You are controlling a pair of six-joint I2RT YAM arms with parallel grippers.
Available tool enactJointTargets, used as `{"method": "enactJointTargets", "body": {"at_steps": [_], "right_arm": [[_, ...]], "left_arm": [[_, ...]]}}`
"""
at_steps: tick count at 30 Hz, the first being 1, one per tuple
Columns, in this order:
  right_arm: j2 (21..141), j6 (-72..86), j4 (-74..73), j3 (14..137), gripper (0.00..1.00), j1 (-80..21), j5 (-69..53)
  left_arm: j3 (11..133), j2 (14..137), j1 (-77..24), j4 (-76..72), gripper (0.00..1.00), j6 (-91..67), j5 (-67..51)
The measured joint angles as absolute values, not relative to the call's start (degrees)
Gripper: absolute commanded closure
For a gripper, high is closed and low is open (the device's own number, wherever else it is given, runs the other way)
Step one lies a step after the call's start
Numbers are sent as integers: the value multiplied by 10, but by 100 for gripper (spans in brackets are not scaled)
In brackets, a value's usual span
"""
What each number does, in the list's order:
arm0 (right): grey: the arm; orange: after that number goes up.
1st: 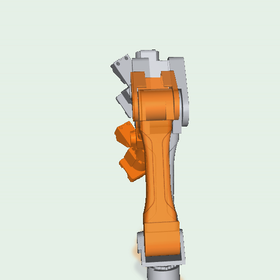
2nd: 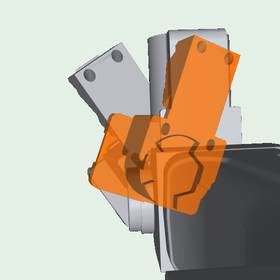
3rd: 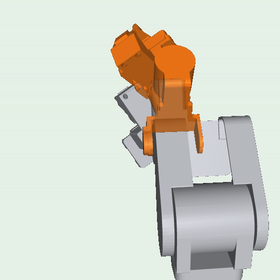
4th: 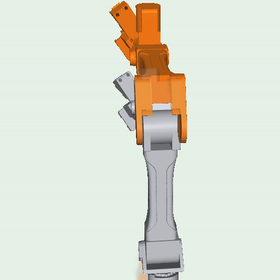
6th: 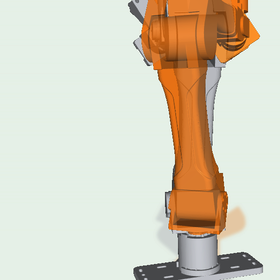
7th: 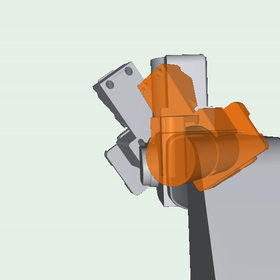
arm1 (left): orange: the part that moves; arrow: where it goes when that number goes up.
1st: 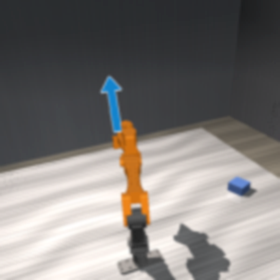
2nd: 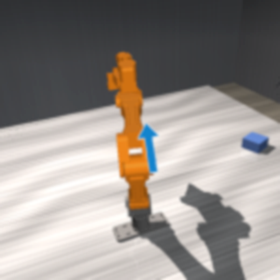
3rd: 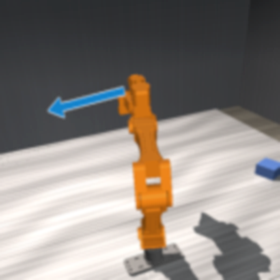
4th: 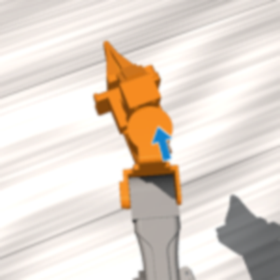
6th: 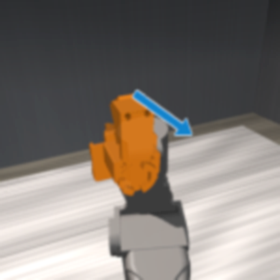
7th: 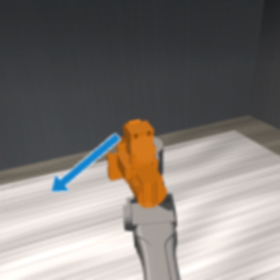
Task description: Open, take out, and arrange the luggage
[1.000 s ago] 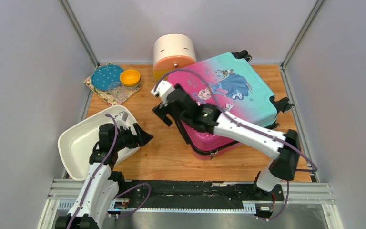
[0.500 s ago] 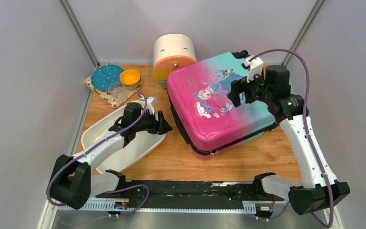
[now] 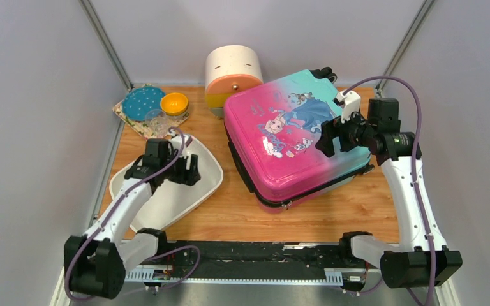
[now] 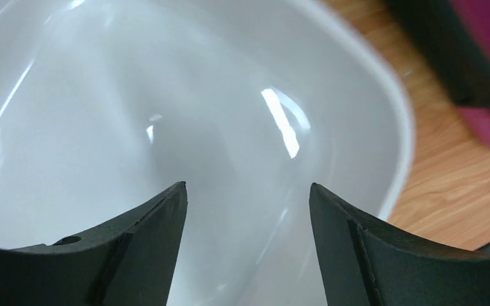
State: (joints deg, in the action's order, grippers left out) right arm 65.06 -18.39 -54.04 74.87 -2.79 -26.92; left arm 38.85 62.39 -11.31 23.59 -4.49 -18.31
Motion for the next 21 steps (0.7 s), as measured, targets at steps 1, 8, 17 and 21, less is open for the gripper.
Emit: {"method": "enactJointTargets", "body": {"at_steps": [1, 8, 17, 21], "right_arm": [[651, -185, -542, 750, 8, -28, -273], [656, -186, -559, 767, 8, -27, -284], [663, -201, -585, 795, 8, -27, -281], [664, -207, -602, 796, 8, -27, -277]], "left_arm": [[383, 604, -99, 264, 21, -20, -181], [380, 622, 106, 404, 13, 139, -121], [526, 798, 275, 461, 12, 334, -32], [642, 880, 309, 452, 11, 381, -9]]}}
